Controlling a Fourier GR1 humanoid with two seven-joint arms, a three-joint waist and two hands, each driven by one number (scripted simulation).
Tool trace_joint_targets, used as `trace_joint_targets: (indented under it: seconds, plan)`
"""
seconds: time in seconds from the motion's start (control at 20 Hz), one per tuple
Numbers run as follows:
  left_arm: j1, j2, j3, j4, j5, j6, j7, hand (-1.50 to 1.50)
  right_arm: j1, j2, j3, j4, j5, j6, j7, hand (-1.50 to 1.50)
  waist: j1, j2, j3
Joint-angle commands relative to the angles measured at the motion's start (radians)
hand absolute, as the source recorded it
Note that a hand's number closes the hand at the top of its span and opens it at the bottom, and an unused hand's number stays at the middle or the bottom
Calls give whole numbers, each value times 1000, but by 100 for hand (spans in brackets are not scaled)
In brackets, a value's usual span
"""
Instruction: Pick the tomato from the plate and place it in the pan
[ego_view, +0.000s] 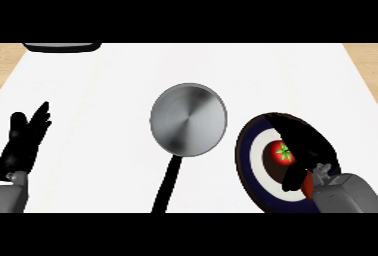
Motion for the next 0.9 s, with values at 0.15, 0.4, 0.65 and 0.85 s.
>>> trace_joint_targets:
  seconds: [0.15,0.4,0.65,0.85]
  plan:
    - [-2,-38,45,36,-47,-33,-24,0,23,38,-67,18,71,42,-42,-150,-2,0,0]
    - [24,-53,59,-19,-71,-36,-15,0,-22,99,-65,133,151,12,-63,-150,1,0,0]
    - [12,-68,37,-58,-81,-31,45,0,-78,38,-31,183,240,-62,-177,150,6,0,0]
    - [-26,-93,52,-15,-103,-18,48,0,-84,47,-59,163,277,-51,-193,150,1,0,0]
